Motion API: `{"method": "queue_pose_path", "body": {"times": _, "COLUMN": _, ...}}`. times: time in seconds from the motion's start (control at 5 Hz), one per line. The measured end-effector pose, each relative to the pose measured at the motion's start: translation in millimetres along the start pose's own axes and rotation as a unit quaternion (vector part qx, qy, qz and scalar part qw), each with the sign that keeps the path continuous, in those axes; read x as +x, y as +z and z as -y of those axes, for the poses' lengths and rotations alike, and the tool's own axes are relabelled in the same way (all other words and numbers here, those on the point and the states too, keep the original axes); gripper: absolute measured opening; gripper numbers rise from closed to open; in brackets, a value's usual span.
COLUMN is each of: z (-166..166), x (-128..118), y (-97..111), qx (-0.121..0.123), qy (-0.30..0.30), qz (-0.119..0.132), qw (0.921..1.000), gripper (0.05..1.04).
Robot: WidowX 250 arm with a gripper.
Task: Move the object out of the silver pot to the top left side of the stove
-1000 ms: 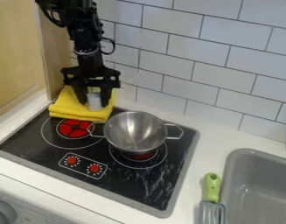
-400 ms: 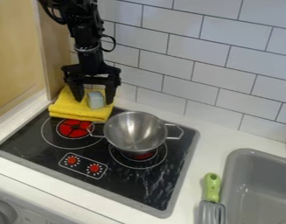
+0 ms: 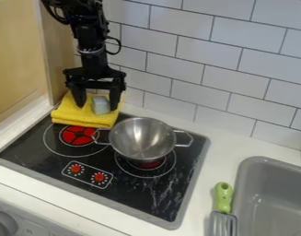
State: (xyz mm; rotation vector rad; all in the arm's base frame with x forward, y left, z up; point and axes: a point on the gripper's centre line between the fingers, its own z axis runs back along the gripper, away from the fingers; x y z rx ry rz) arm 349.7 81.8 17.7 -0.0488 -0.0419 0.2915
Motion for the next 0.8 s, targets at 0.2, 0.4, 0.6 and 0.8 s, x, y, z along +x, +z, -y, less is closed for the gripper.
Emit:
{"method": "queue_pose_path", "body": {"times": 0.2, "z": 5, "x": 5, "y": 18, "qx": -0.016, "qy": -0.002, "qz": 0.025, "qw": 0.9996, "gripper": 0.999}}
{"method": "queue_pose_path", "body": {"times": 0.4, "z": 8, "x": 9, "y": 38, "qx": -0.057, "qy": -0.012, "qz": 0.052, "qw": 0.9970, "gripper": 0.999}}
{"method": "queue_pose_path", "body": {"times": 0.6, "z": 0, "x": 9, "y": 60, "qx": -0.067, "qy": -0.010, "qz": 0.082, "qw": 0.9943, "gripper": 0.999}}
{"method": "queue_pose_path", "body": {"times": 0.8, "z": 1, "x": 1, "y": 66, "qx": -0.077, "qy": -0.001, "qz": 0.088, "qw": 0.9932, "gripper": 0.999}}
